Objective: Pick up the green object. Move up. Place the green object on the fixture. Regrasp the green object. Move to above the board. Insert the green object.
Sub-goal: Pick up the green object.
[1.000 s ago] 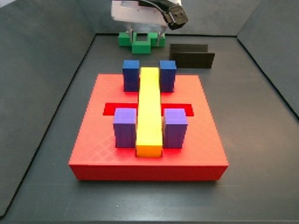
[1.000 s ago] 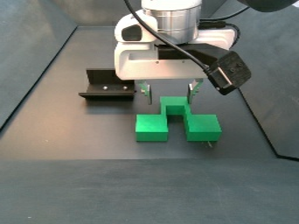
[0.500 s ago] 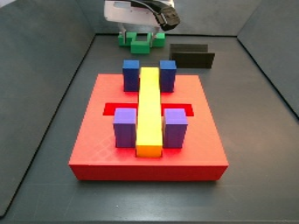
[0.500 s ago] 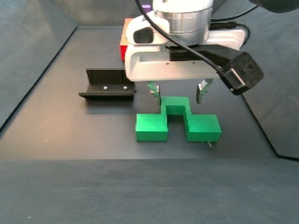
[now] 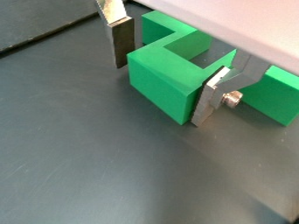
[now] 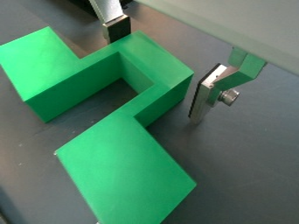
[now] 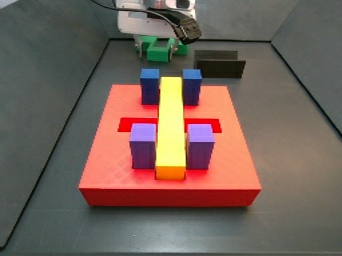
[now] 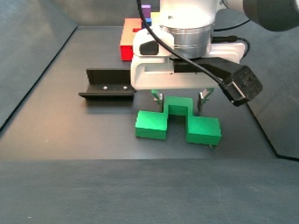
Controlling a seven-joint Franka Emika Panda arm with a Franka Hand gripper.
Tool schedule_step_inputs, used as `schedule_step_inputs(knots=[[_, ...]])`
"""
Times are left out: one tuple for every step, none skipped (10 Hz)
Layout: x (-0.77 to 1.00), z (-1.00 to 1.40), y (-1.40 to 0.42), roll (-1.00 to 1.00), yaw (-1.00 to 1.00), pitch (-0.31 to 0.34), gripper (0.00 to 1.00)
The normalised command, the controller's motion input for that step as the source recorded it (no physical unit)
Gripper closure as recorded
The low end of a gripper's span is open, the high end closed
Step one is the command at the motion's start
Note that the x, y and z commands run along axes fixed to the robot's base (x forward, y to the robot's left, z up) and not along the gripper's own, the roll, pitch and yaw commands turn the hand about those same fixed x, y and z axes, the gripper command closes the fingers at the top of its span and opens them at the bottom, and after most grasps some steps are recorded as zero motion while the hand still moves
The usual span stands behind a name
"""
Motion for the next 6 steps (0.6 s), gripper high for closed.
schedule_step_inputs(knots=[[-0.05, 0.0, 0.15, 0.0, -0.23, 0.12, 0.0], [-0.02, 0.01, 0.11, 0.0, -0.21, 0.119, 0.0], [-0.03, 0.05, 0.05, 0.0, -0.2, 0.1, 0.0], [0.0, 0.15, 0.03, 0.0, -0.2, 0.084, 0.0], [0.0, 0.13, 0.05, -0.01, -0.21, 0.069, 0.0], [0.0, 0.02, 0.0, 0.0, -0.13, 0.027, 0.0]])
